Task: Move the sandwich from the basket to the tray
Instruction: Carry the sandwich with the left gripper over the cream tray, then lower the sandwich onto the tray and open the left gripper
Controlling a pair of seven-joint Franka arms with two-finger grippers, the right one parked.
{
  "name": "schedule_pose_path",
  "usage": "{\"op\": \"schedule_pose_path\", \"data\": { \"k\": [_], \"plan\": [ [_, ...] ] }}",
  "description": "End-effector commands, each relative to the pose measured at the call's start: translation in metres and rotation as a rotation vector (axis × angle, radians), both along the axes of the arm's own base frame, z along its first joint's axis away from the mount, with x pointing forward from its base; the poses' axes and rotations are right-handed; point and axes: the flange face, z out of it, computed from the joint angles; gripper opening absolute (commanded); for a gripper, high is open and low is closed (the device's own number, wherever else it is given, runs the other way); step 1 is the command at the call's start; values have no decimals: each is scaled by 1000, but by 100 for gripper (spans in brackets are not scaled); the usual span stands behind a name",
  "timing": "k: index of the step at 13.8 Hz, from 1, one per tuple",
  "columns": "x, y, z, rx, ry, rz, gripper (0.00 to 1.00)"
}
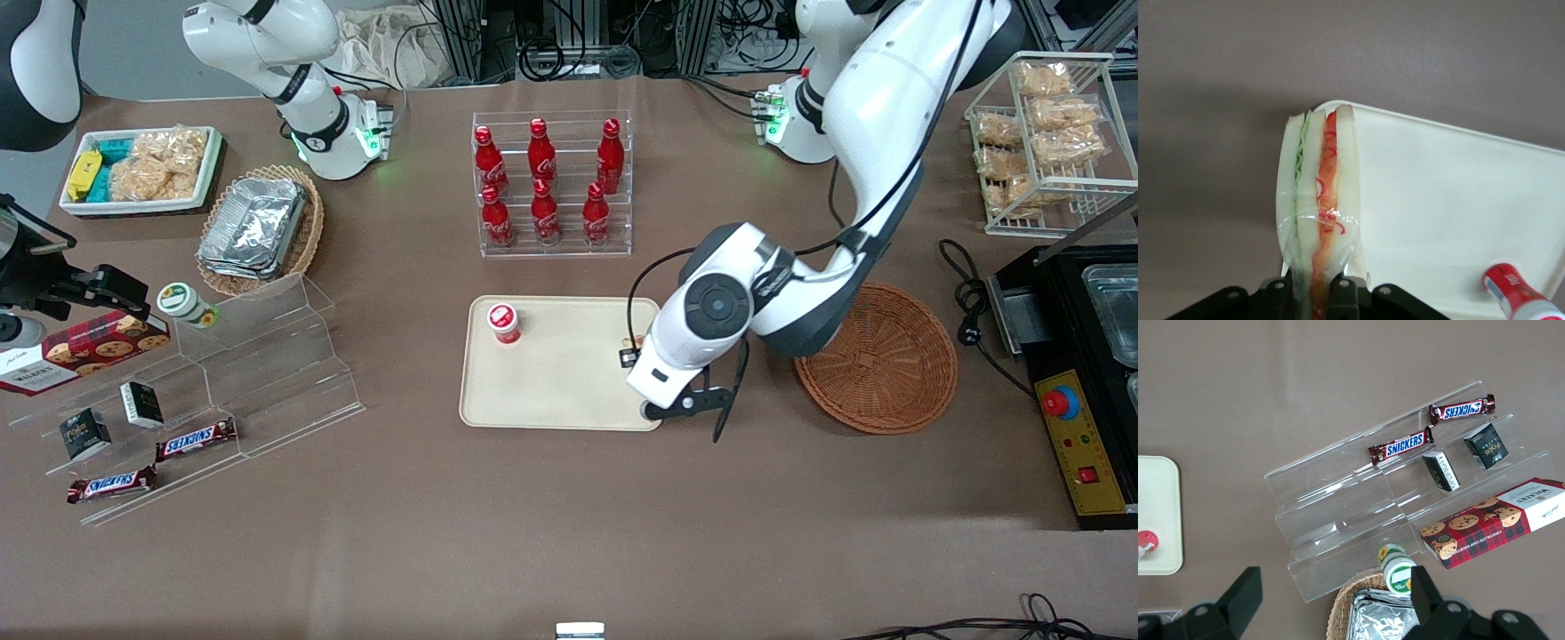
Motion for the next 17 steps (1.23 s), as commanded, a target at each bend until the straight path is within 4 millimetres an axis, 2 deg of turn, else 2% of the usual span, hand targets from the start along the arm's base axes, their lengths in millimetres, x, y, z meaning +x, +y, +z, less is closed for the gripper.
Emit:
{"op": "schedule_pose_path", "data": {
  "k": [1,4,5,7,8,9,11,12,13,15,16,17],
  "plan": [
    [-9,-11,-30,5,-10,-17,0],
    [-26,-30,-53,7,-36,-74,0],
    [-31,-36,-59,16,-33,-88,5],
    [-43,-43,-66,29,-21,-109,42],
    [-43,-41,-67,35,-15,-110,75],
    [-45,-40,-66,49,-4,-111,100],
    [-42,-34,-57,72,9,-102,100],
    [-33,-26,-39,66,4,-76,100],
    [-16,-6,-23,45,8,-16,100],
    [-2,31,36,67,4,34,100],
    [1,55,61,96,6,38,100],
    [-1,68,82,107,2,18,100]
  ]
}}
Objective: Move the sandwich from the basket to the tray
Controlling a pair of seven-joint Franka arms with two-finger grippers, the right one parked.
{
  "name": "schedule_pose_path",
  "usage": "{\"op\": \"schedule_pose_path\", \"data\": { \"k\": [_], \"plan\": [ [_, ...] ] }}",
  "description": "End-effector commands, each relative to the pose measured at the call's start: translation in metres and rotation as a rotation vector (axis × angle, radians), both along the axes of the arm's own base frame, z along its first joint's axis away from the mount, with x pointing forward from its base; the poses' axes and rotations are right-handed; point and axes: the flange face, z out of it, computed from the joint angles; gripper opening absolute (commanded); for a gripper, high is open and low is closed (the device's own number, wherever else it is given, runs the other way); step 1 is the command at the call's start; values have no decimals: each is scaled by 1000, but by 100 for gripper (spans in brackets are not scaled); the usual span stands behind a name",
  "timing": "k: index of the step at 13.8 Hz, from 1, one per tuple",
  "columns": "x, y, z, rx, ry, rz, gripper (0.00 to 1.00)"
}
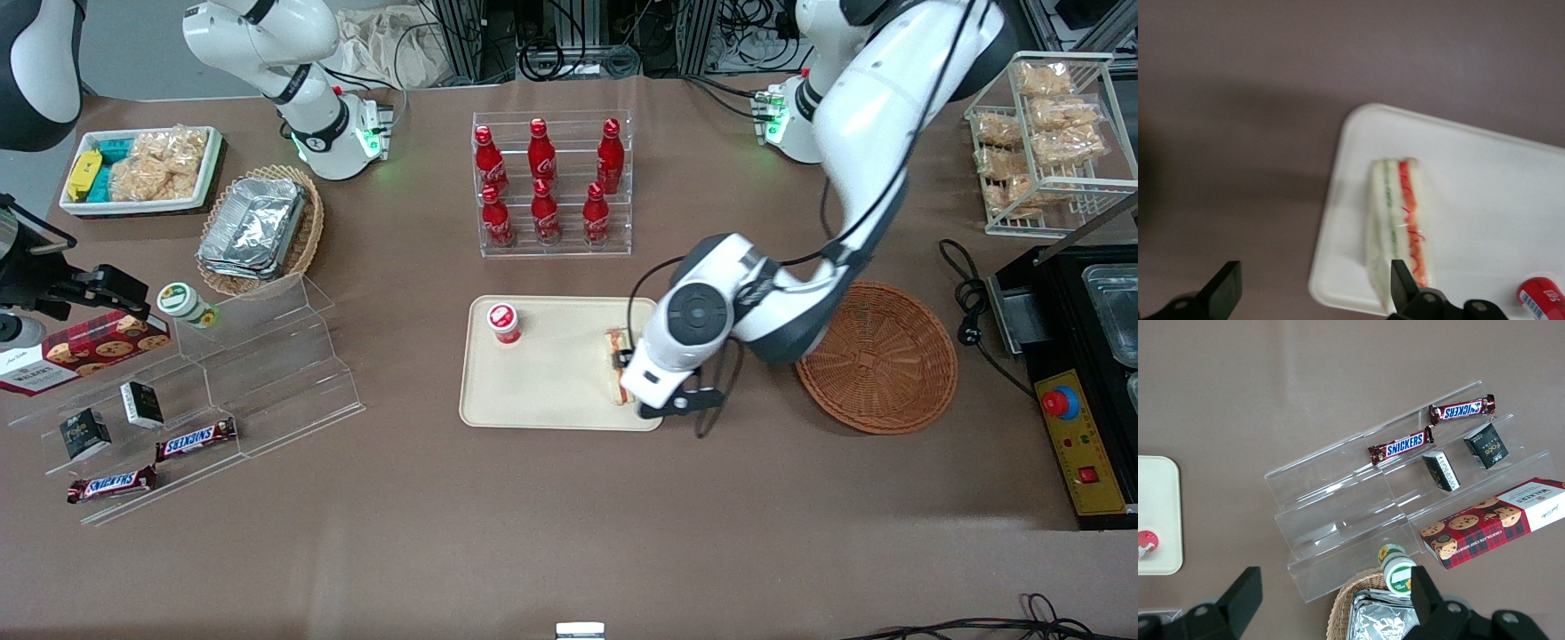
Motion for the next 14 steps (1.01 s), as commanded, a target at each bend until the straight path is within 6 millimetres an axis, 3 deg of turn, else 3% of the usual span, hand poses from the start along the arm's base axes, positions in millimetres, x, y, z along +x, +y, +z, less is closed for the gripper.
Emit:
{"op": "schedule_pose_path", "data": {
  "k": [1,2,5,8,11,14],
  "plan": [
    [-14,37,65,35,-16,-15,100],
    [-21,42,76,55,-35,-15,100],
    [-46,83,95,104,-100,-30,100],
    [-61,151,121,72,-86,-122,100],
    [-54,225,147,48,-26,-255,100],
    [-40,258,176,38,-14,-302,100]
  ]
}}
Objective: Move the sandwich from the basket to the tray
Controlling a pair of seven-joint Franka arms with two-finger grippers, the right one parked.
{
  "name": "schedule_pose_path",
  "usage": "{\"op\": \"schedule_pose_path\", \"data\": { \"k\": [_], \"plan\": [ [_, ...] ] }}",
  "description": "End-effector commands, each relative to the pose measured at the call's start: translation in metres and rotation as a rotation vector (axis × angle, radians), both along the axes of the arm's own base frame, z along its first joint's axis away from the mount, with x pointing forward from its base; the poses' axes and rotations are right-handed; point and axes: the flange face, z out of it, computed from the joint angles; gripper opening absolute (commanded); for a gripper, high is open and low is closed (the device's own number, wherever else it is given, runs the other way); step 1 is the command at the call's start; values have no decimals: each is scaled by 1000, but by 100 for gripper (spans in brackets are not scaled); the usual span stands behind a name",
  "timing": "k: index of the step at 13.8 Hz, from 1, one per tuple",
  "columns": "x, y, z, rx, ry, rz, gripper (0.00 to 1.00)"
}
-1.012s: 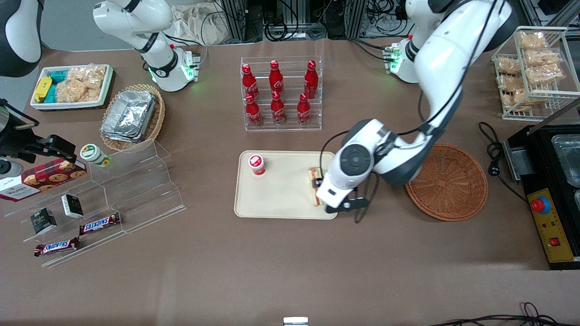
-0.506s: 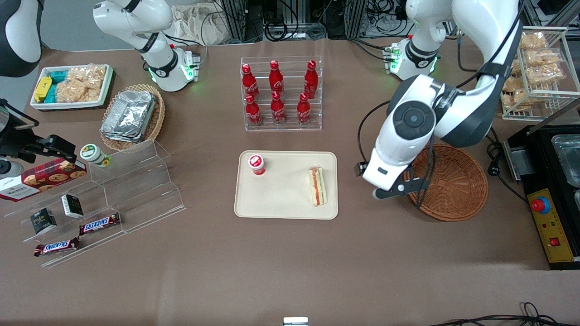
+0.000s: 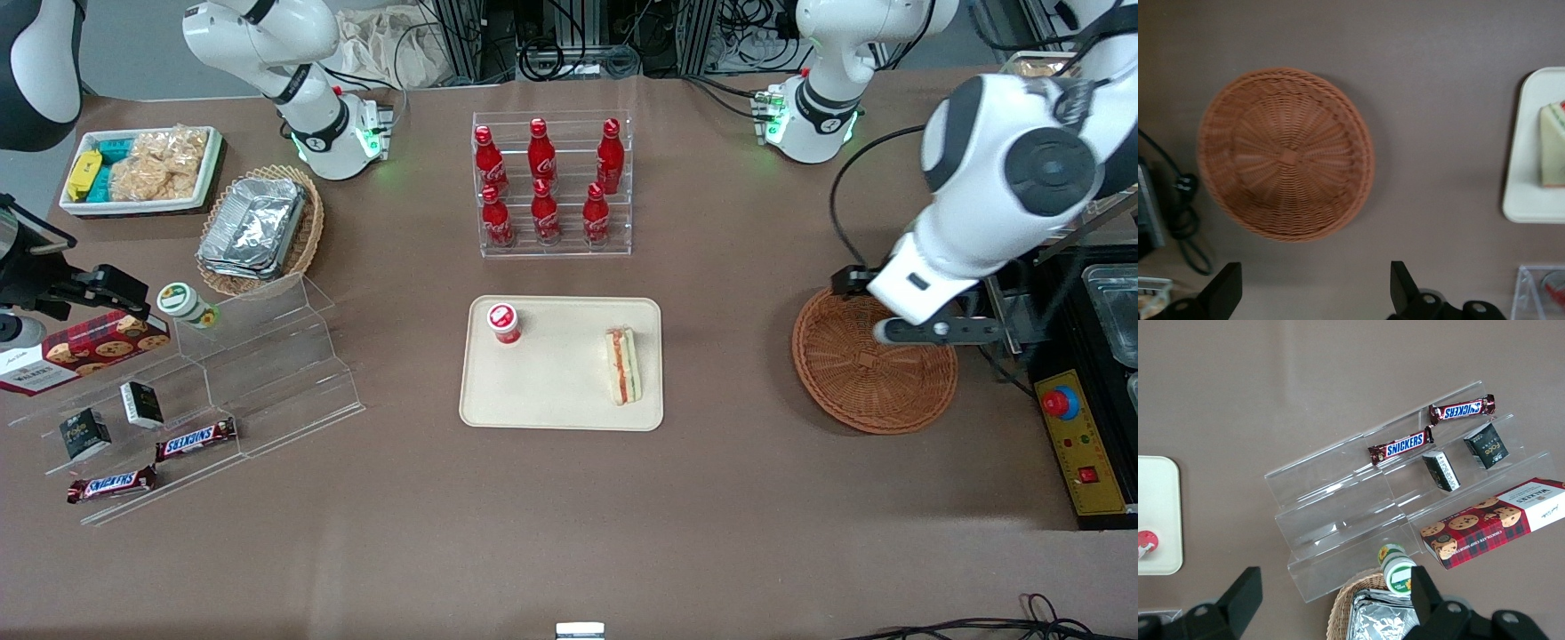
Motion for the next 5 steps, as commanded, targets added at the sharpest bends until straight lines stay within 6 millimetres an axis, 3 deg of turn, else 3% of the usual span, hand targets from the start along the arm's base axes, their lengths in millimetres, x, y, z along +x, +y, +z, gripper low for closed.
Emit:
{"op": "schedule_pose_path", "data": {
  "k": [1,5],
  "plan": [
    [11,13,31,-19,27,-46,100],
    [22,22,46,-30,100,-123,100]
  ]
}}
